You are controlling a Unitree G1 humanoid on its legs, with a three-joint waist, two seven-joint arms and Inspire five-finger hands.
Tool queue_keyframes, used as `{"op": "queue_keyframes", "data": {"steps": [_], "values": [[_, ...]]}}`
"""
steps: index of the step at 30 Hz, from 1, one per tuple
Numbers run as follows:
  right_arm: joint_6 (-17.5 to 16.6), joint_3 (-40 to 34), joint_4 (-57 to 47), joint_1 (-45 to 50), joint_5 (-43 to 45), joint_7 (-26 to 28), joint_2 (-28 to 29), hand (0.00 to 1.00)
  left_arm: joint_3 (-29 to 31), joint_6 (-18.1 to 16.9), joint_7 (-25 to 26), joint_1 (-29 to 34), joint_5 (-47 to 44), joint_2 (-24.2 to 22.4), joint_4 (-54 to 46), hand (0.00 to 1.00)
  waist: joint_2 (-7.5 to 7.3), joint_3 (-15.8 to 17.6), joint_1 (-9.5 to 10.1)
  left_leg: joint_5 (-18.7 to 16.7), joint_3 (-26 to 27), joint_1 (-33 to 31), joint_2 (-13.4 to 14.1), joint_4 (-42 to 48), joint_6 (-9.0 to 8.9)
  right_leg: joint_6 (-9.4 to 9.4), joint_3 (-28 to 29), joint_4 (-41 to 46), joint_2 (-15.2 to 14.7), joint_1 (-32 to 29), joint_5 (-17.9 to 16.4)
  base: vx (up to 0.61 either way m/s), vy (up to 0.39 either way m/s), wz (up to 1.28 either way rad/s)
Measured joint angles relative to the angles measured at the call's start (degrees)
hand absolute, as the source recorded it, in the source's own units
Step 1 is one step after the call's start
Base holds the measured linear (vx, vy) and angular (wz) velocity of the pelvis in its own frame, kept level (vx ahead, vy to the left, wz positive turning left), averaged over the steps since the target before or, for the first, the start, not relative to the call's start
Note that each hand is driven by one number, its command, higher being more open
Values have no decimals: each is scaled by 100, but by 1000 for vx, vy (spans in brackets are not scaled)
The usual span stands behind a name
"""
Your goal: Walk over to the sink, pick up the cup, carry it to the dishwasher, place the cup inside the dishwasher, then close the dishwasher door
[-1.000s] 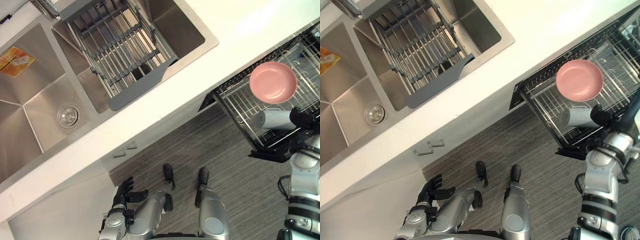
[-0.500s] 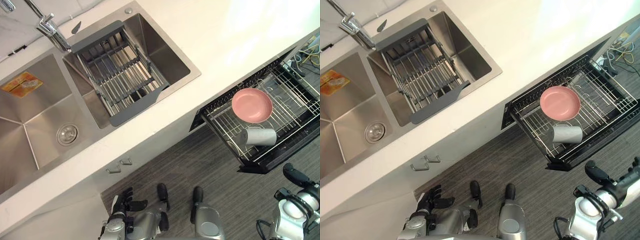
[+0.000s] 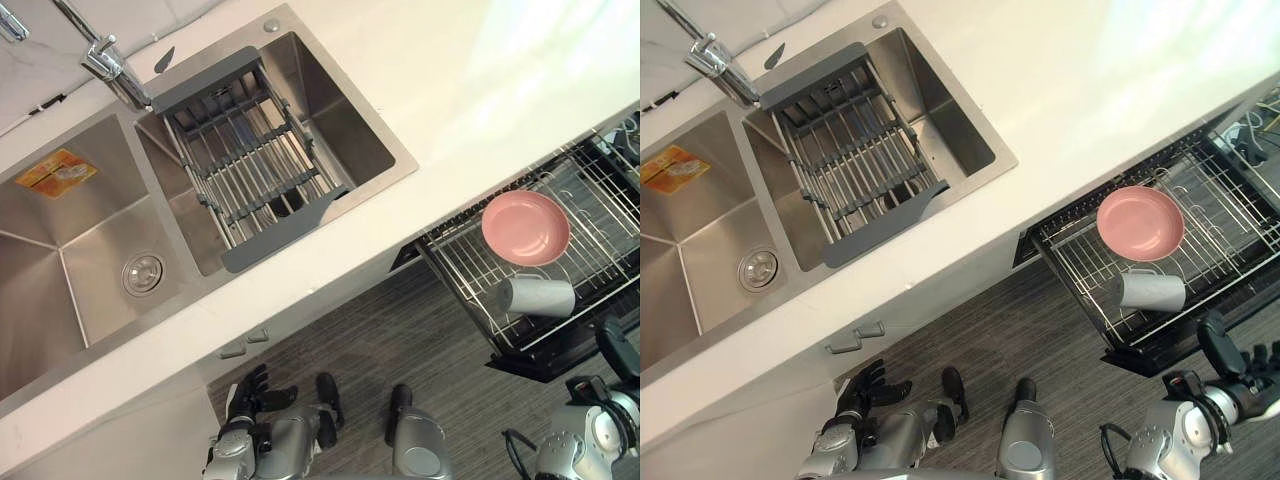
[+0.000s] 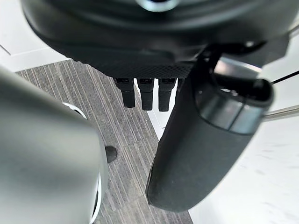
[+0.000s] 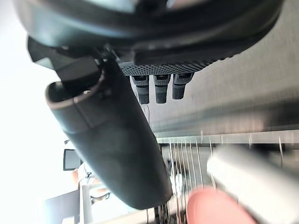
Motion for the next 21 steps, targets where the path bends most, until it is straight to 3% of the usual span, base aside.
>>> {"op": "queue_keyframes", "data": {"steps": [8,21], "values": [[-279,203,834,-73,1330,727,-565,90,-4,-28,-152,2,3,-16,-3,90,1,-1,-12,-28,-53,245,-47,-59,26,3,-140,105,-67,202,-3,60,14,2],[-318,1106,1364,-503,1641,1061,-1104,90,-6,-101,-259,35,8,-10,-9,90,19,-11,-26,29,-334,213,-70,-187,3,11,-364,39,-45,260,-19,-24,-13,8]]}}
